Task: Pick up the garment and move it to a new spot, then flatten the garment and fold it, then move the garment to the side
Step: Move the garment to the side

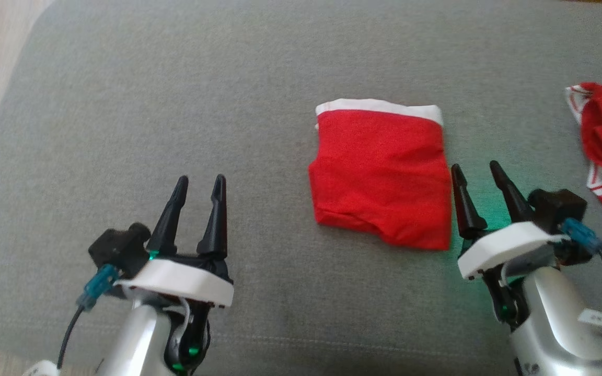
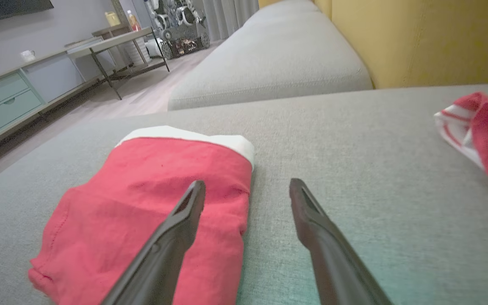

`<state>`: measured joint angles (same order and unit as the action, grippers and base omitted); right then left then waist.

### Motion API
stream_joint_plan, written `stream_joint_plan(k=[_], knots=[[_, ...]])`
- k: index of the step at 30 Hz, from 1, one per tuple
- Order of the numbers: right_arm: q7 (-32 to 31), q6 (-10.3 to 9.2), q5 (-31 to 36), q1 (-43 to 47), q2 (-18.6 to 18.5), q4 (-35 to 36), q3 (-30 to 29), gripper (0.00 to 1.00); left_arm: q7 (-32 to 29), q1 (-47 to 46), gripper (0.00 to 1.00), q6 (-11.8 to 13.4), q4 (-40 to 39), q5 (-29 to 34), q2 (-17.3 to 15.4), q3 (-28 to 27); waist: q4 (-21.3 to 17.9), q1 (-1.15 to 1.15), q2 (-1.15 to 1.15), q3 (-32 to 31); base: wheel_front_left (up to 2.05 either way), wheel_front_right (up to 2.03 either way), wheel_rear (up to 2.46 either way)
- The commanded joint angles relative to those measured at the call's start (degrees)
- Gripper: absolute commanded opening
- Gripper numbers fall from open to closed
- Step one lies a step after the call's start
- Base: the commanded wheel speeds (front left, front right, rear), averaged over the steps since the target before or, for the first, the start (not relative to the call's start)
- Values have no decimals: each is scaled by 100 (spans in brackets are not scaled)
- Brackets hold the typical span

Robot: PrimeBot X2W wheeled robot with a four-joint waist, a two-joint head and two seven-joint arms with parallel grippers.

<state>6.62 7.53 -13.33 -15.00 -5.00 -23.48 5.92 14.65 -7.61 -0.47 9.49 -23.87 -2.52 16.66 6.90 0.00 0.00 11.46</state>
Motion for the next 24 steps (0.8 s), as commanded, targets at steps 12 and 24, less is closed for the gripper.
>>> stream_joint_plan(k=[12,24], knots=[[-423,-4,-521,-864,84,-1166,324,93,35,-438,100,63,-164,-115,-36,-6,437,0,0,339,0,0,0],[276,-4,514,-1206,-487,-1494,962,0,35,-402,100,65,-153,-83,-36,-12,180,0,0,158,0,0,0]])
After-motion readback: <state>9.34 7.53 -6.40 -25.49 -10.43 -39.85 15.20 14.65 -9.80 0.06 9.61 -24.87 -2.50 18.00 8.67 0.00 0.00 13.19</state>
